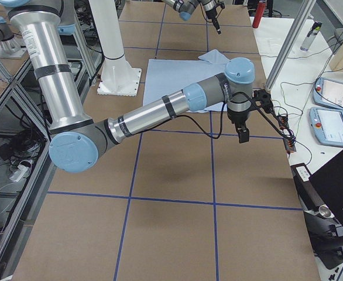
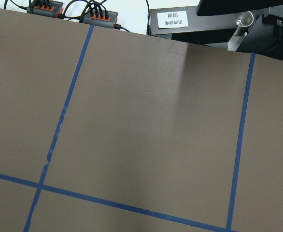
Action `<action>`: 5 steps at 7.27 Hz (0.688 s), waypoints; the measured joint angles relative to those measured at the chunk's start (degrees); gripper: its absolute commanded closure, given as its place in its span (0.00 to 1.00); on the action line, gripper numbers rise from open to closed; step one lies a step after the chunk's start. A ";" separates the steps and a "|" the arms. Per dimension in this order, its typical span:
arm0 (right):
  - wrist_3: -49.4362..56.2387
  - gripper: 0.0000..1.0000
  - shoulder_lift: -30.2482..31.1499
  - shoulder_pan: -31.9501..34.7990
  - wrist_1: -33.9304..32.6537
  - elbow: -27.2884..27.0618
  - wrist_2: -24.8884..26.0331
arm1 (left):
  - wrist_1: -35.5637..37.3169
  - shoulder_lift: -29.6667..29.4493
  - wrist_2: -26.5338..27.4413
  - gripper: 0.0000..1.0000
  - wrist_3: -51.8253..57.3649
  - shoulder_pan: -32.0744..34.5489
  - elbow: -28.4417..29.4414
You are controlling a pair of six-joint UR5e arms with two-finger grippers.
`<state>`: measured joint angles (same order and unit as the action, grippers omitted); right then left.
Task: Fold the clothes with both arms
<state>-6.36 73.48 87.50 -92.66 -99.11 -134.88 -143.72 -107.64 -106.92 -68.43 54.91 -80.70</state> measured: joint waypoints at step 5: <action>-0.27 0.00 0.52 0.04 0.11 -0.03 0.14 | 0.09 -5.16 7.37 0.40 -3.80 -6.20 8.08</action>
<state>-6.63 74.00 87.54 -92.55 -99.14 -134.74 -143.63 -112.80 -99.55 -72.22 48.71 -72.62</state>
